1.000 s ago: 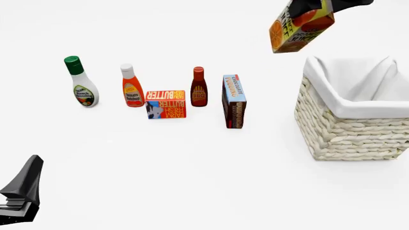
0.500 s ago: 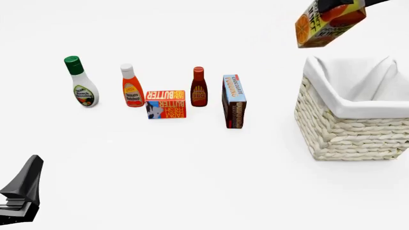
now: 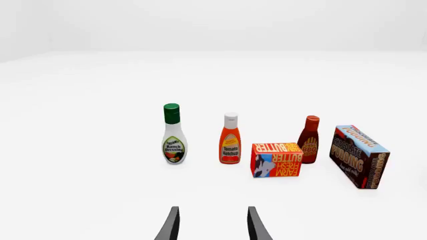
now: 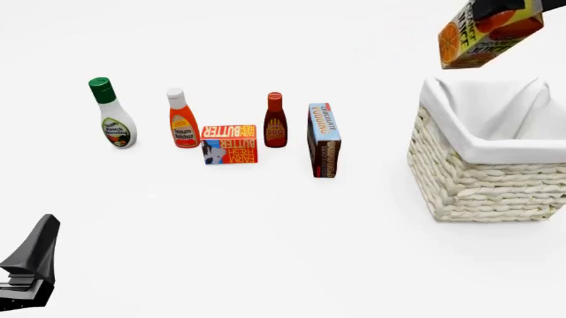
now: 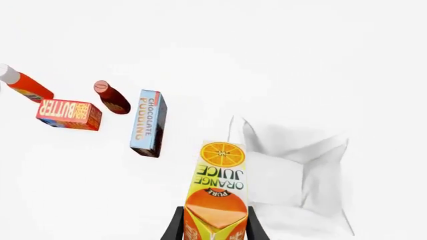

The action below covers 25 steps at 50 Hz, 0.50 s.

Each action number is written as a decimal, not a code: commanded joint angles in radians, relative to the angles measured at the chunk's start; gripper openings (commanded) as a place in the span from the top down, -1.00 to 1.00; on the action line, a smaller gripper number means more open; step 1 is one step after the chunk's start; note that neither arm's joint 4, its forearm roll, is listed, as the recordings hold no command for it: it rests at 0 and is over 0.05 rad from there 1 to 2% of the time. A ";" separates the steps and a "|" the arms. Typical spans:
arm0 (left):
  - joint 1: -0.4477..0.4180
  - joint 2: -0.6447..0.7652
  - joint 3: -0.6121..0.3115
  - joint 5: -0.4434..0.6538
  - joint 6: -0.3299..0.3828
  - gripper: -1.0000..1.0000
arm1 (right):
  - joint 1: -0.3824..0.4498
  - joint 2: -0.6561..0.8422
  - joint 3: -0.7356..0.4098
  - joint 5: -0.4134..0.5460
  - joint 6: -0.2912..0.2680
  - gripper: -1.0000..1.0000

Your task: Pick the orange juice and place it in the basket.

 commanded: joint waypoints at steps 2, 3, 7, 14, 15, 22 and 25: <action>0.000 0.000 0.000 0.000 0.000 -1.00 | -0.070 -0.037 0.027 0.000 -0.014 1.00; 0.000 0.000 0.000 0.000 0.000 -1.00 | -0.067 -0.040 0.030 0.000 -0.003 1.00; 0.000 0.000 0.000 0.000 0.000 -1.00 | -0.096 -0.053 0.039 0.000 -0.028 1.00; 0.000 0.000 0.000 0.000 0.000 -1.00 | -0.154 -0.077 0.063 0.000 -0.078 1.00; 0.000 0.000 0.000 0.000 0.000 -1.00 | -0.154 -0.078 0.063 0.000 -0.074 1.00; 0.000 0.000 0.000 0.000 0.000 -1.00 | -0.180 -0.093 0.078 0.000 -0.073 1.00; 0.000 0.000 0.000 0.000 0.000 -1.00 | -0.187 -0.097 0.086 0.000 -0.064 1.00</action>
